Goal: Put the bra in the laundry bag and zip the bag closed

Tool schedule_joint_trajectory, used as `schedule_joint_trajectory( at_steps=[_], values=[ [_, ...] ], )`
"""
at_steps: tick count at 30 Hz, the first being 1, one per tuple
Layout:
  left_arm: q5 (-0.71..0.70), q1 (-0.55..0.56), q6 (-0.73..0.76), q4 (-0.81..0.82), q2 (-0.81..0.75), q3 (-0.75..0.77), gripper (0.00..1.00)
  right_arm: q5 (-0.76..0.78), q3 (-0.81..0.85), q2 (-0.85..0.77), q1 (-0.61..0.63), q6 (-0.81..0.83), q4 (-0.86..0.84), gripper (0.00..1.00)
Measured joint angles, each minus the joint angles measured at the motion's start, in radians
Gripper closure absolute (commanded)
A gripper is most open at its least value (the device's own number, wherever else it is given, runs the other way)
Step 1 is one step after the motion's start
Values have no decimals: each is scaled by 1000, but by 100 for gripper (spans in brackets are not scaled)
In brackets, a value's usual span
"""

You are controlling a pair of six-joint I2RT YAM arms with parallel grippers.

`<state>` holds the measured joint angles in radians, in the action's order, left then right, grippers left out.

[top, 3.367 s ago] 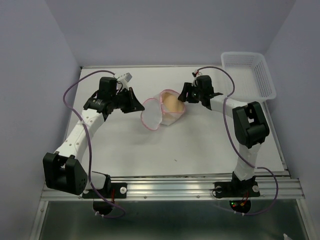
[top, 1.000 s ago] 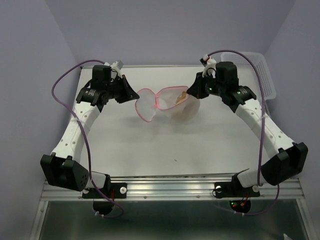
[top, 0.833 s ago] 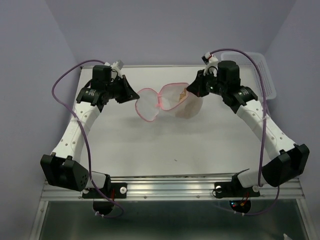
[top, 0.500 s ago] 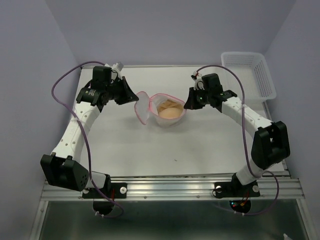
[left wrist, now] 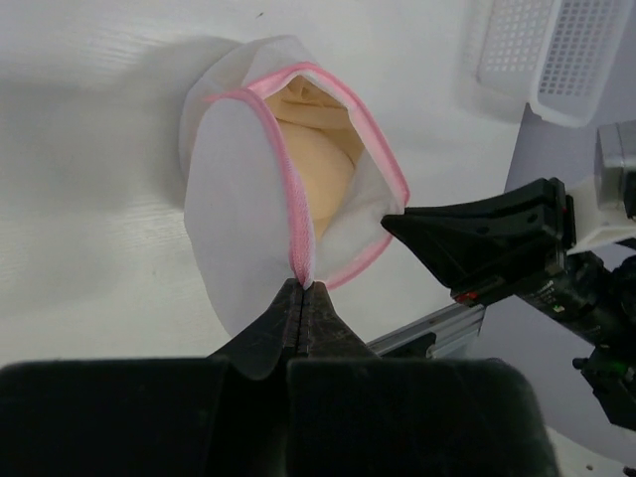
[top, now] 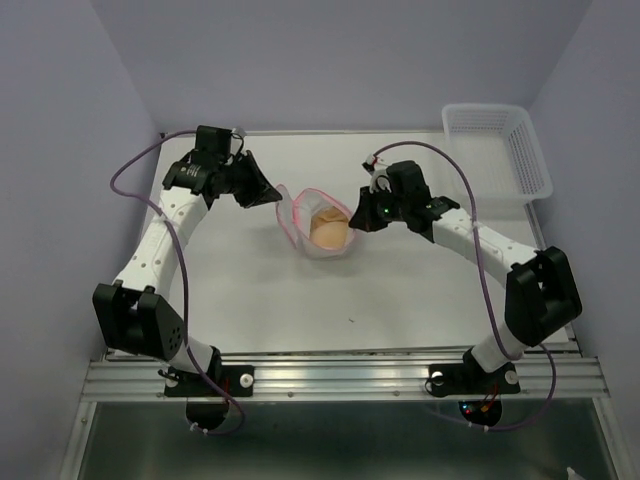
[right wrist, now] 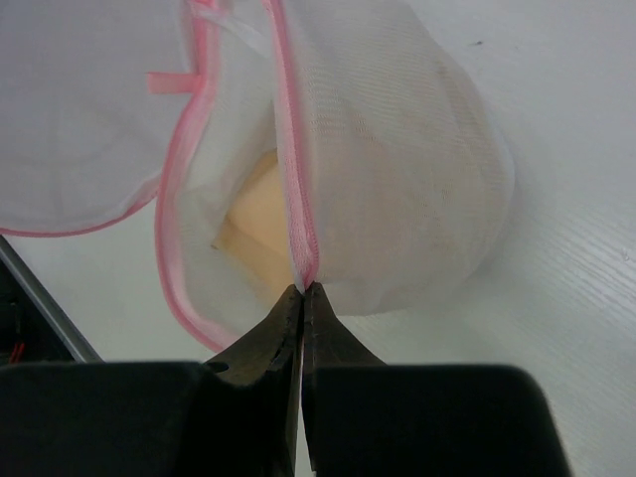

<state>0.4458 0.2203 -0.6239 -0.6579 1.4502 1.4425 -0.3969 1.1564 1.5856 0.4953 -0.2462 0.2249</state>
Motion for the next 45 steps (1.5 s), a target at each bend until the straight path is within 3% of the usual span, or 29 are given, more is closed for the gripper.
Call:
schedule_joint_trajectory(
  at_steps=[7,13,21,25,26,28,29,35,37,38,45],
  values=[
    [-29,0,-26,-127,135,187,100,117,0,-19,72,34,-35,98],
    [-91,0,-68,-165,111,207,100,161,0,24,111,40,-80,98],
    [-207,71,-119,-172,103,216,100,94,-20,52,154,1,-252,99],
    [-225,138,-129,-164,147,250,94,39,-24,59,154,-29,-315,99],
    [-225,153,-130,-162,170,264,91,27,-27,63,154,-38,-328,99],
    [-225,182,-130,-154,226,297,71,13,-27,73,154,-50,-343,99],
    [-221,197,-132,-153,254,315,54,7,-27,80,154,-57,-351,99],
    [-182,253,-106,-140,352,366,32,28,-66,98,154,-93,-372,99],
    [-164,265,-90,-140,351,366,8,59,-86,98,154,-109,-378,99],
    [-159,269,-86,-138,350,366,3,74,-102,98,147,-121,-384,99],
    [-145,280,-33,-137,319,372,1,94,-187,97,90,-188,-420,99]
  ],
)
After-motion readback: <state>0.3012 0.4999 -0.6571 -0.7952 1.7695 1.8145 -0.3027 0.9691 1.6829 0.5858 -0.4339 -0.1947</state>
